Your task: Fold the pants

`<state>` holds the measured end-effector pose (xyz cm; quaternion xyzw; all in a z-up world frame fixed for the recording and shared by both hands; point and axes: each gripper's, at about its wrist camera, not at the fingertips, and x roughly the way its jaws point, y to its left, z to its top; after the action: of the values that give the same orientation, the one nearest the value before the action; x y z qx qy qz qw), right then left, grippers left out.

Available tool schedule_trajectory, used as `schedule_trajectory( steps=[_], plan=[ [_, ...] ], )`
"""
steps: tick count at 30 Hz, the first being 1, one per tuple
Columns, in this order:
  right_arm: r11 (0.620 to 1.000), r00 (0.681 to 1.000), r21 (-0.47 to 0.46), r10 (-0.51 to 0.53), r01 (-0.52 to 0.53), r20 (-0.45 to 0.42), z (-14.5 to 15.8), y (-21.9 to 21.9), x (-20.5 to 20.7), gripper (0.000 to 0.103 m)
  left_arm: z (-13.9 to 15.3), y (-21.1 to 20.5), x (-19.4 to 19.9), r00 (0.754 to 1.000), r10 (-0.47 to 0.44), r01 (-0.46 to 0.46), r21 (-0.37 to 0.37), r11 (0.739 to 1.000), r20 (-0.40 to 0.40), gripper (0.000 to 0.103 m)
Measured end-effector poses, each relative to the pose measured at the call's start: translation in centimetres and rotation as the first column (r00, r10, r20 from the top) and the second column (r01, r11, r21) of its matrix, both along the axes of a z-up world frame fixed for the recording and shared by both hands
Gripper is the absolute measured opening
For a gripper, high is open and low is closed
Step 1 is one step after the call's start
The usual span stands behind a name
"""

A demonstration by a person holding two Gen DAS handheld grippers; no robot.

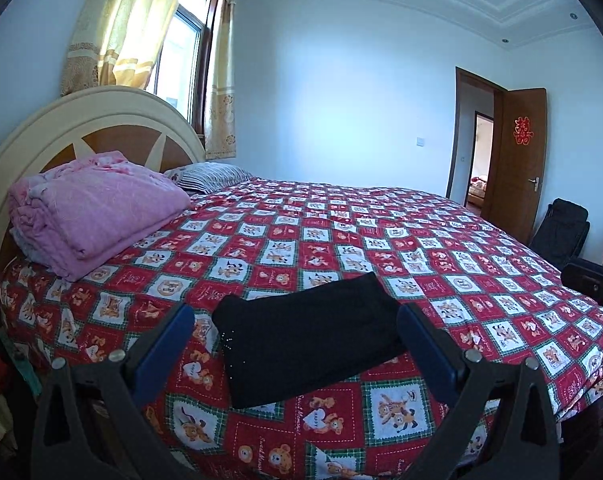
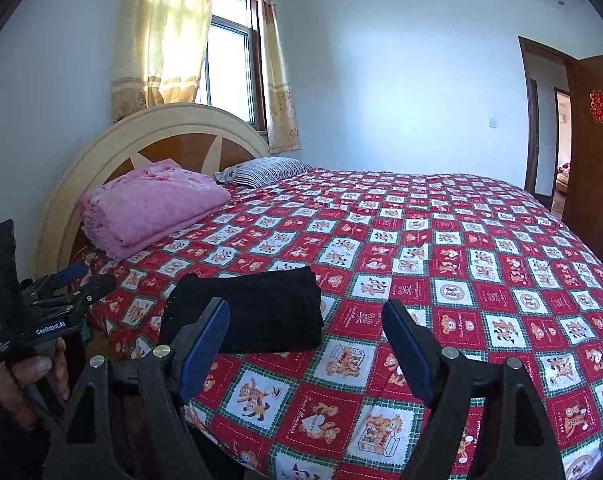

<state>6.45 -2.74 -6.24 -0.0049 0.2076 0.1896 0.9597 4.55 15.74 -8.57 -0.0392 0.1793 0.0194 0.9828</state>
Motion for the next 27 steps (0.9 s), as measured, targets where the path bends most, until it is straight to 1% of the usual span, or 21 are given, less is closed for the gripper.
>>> schedule_trajectory(
  steps=[9, 22, 27],
  plan=[
    [1.0, 1.0, 0.006, 0.007, -0.007, -0.005, -0.21, -0.01, 0.03, 0.08, 0.07, -0.19, 0.07, 1.0, -0.006, 0.006, -0.001, 1.0, -0.005, 0.103],
    [1.0, 1.0, 0.004, 0.011, -0.011, 0.013, -0.12, 0.38, -0.33, 0.08, -0.03, -0.5, 0.13, 1.0, -0.014, 0.014, 0.0, 1.0, -0.025, 0.103],
    [1.0, 1.0, 0.005, 0.011, -0.011, 0.015, -0.13, 0.33, -0.43, 0.08, 0.22, -0.54, -0.05, 1.0, -0.014, 0.014, 0.0, 1.0, -0.016, 0.103]
  ],
)
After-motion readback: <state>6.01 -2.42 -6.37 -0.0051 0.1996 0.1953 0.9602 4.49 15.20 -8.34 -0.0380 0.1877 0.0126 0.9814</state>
